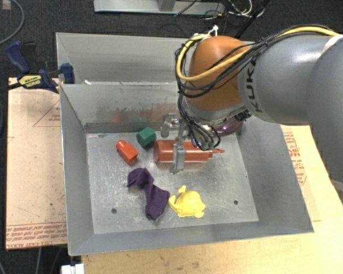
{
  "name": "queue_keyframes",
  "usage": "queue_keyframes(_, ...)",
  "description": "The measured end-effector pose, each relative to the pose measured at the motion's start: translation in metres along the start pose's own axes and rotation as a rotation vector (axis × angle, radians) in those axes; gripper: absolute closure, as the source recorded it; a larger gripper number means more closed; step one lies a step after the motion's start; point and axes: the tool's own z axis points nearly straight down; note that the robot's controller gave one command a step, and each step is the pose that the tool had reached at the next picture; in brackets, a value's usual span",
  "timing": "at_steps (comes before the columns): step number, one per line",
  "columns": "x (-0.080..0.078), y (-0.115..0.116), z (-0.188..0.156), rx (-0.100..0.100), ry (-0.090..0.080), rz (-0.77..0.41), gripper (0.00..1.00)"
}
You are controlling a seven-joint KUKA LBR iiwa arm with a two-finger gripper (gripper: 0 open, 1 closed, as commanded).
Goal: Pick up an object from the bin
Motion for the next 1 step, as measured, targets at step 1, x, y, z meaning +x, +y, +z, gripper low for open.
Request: queue_keyframes(1,-0.0028,-0.0267,0.0789,-0.002,-0.005,-0.084,1.0)
